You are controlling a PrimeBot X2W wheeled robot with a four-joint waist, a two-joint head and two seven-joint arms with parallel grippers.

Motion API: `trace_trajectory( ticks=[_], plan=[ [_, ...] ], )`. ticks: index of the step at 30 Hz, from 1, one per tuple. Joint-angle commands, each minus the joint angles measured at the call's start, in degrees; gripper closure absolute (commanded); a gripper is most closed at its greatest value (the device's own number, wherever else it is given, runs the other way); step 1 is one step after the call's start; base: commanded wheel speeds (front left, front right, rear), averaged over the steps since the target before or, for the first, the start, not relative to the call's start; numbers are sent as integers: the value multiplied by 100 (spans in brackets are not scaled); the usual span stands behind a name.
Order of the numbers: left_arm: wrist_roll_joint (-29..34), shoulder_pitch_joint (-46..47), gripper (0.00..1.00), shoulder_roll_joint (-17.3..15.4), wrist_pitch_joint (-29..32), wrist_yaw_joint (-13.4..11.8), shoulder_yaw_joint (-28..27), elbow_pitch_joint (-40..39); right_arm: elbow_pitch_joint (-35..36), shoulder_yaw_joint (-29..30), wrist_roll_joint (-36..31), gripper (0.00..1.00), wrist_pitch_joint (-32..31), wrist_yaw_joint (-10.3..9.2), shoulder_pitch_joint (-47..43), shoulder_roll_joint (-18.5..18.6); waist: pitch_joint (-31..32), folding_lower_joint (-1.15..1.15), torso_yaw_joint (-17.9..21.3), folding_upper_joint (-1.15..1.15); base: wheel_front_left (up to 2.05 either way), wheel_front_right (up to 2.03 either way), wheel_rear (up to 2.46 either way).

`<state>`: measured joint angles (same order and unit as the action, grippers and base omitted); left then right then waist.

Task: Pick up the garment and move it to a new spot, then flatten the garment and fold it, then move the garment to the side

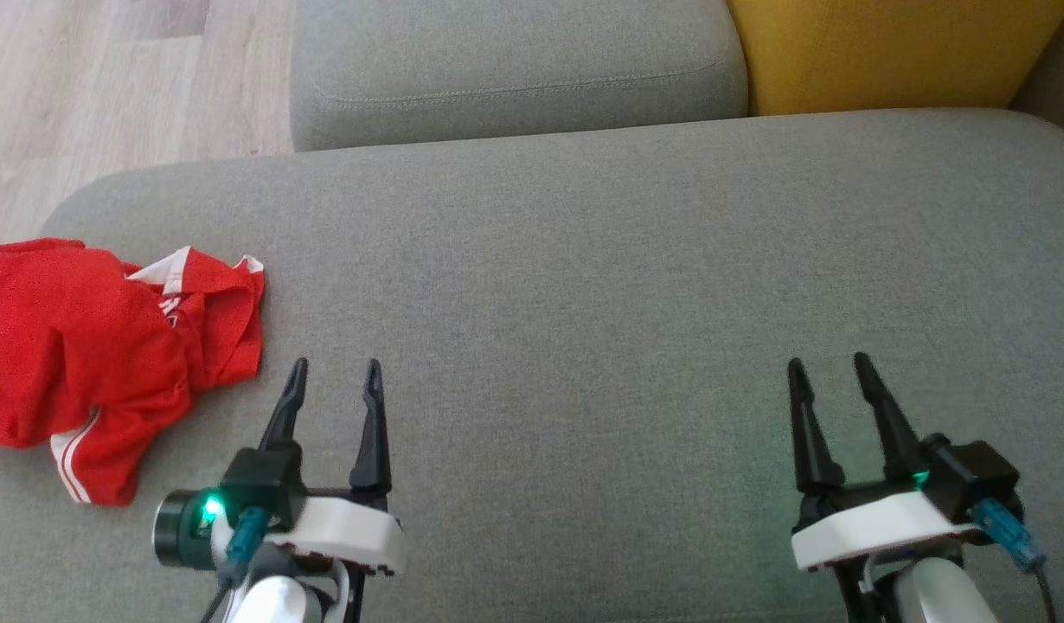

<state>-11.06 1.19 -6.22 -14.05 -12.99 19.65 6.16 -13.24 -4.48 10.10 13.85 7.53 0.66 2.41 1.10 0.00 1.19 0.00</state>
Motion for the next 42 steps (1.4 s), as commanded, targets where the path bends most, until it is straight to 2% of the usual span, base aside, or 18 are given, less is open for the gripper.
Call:
trace_trajectory(
  ticks=[1, 13, 24, 32, 42],
  plan=[
    [254, 184, 0, 18, -95, 30, -202, -179, 132, -208, -27, 0, 115, -4, 295, 46, 3, 0, 2, 0, 0, 0, 0],
    [556, 134, 0, 245, -95, 384, -518, 154, -31, -318, 406, 0, 115, -4, 402, 46, -4, 0, 40, 0, 0, 0, 0],
    [631, 165, 0, 310, -95, 476, -608, 285, -34, -359, 424, 0, 115, -4, 402, 46, -7, 0, -102, 0, 0, 0, 0],
    [646, 162, 0, 323, -95, 457, -743, 271, -16, -496, 431, 0, 115, -4, 333, 46, 18, 0, -594, 0, 0, 0, 0],
    [681, 23, 0, 301, -95, 501, -1152, 212, 6, -795, 503, 0, 115, -4, 226, 46, 107, 0, -1712, 0, 0, 0, 0]
  ],
)
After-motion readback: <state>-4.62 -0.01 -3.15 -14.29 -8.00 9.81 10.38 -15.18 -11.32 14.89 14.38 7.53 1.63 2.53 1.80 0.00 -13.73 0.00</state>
